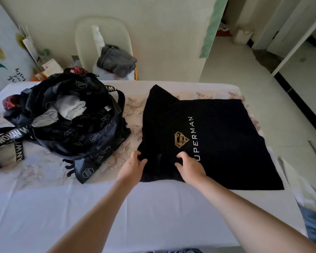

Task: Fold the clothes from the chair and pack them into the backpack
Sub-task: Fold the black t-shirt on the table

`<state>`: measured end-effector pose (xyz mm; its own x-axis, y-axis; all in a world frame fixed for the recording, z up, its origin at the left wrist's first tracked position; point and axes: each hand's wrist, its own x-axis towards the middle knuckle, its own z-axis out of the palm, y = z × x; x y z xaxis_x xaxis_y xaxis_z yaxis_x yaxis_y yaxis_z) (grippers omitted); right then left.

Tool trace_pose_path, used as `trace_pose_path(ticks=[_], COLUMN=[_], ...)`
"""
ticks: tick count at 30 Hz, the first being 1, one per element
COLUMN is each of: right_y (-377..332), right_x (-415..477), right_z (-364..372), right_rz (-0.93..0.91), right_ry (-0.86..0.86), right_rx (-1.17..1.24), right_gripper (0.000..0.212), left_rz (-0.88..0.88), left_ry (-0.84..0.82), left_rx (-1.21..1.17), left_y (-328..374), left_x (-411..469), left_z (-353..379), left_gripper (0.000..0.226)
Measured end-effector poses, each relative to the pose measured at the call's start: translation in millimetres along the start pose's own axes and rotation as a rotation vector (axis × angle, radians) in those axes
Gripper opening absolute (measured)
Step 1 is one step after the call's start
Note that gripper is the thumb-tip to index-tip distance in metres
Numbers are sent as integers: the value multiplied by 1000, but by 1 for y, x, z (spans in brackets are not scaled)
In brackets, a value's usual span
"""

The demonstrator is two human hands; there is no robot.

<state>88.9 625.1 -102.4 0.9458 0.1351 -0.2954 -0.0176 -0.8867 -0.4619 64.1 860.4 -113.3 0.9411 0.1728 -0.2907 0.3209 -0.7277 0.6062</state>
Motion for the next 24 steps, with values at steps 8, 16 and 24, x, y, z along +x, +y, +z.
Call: trace_pose_path(ticks=[8,16,24], right_y=[10,24,16], right_x=[-3,-23,-13], right_z=[24,25,1], right_rz=[-48,-466,-228], right_ry=[44,9,-367], right_rx=[-93,-400,-229], right_gripper=[49,37,38], left_rz=[22,378,181], left_ry=[-13,-54,-547], left_rx=[233,297,466], left_y=[-18,-46,-13], left_x=[0,-18,-5], left_z=[4,3,-25], left_gripper=[40,46,26])
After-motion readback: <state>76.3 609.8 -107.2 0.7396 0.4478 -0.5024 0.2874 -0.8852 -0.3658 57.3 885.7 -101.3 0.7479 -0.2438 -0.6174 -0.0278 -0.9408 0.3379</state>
